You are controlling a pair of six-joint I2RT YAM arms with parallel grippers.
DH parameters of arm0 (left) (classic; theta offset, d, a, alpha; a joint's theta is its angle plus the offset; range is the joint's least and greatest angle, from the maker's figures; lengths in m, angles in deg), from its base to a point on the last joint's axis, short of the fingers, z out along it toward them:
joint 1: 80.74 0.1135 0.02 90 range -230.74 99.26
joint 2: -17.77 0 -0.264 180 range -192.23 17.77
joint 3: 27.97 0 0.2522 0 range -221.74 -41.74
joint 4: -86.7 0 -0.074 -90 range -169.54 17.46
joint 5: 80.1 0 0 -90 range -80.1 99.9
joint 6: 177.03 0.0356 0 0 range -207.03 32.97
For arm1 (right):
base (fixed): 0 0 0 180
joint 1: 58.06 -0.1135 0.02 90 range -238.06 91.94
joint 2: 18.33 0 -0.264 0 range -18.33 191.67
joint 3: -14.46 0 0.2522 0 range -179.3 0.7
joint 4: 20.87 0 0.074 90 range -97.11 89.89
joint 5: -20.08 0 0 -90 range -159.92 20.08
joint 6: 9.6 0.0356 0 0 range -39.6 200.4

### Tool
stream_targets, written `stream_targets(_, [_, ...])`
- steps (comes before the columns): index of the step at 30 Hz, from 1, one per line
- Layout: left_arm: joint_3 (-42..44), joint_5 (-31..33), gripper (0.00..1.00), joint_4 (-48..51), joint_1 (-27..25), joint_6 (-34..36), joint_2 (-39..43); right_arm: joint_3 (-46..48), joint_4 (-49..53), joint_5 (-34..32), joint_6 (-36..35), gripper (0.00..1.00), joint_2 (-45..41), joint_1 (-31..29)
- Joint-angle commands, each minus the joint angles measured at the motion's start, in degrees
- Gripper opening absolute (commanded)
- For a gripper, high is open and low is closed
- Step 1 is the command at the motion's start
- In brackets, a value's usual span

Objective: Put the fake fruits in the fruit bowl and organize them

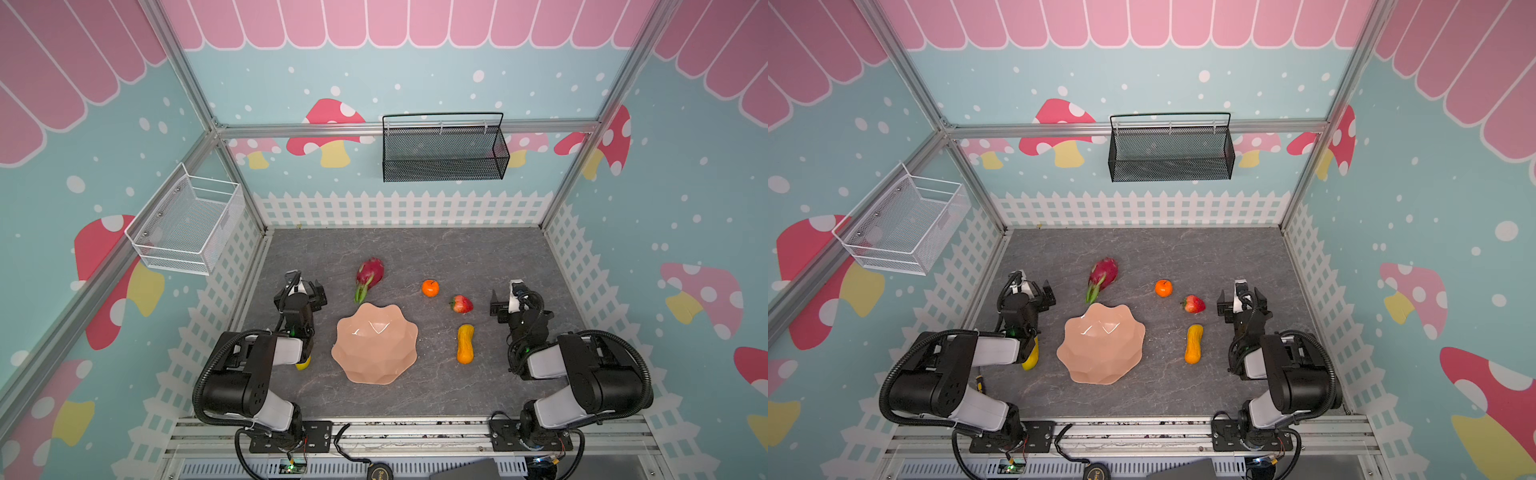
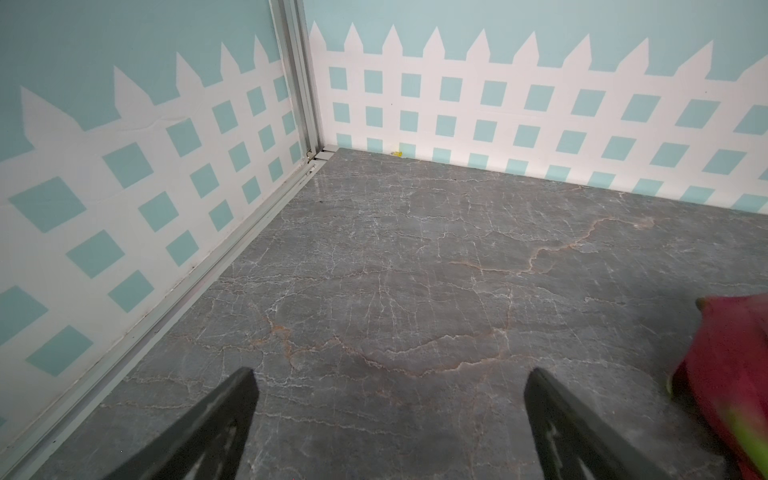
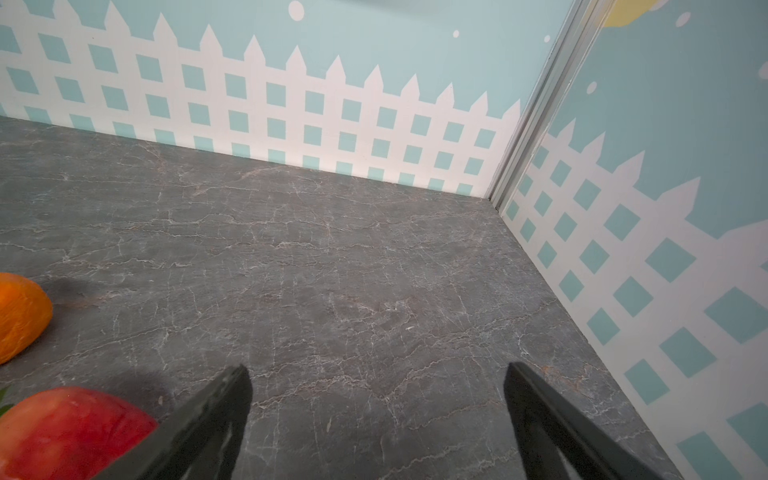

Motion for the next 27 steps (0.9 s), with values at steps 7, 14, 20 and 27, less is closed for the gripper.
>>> stream_targets(7, [-0.76,0.35,1.00,-1.09,-0.15,0.71,-0.67,-0.95,-0.87,1.54,-0.31,0.98,-0.33,0.51])
stream_targets(14, [0.49,0.76,0.99,-1.52,-0.32,0.84,1.70,2.93,-4.08,-2.48,0.33,0.98,-5.65,-0.01])
stream_targets(20, [-6.81,-1.76,0.96,23.73,-7.40,5.73,14.00,-6.15,28.25,5.33,4.89,0.99,-24.41,-5.27])
stream_targets(27, [-31.30,-18.61,0.99,49.31,-9.91,-1.21,0.36,-19.69,41.89,18.58,5.46,0.98,-18.09,-24.70])
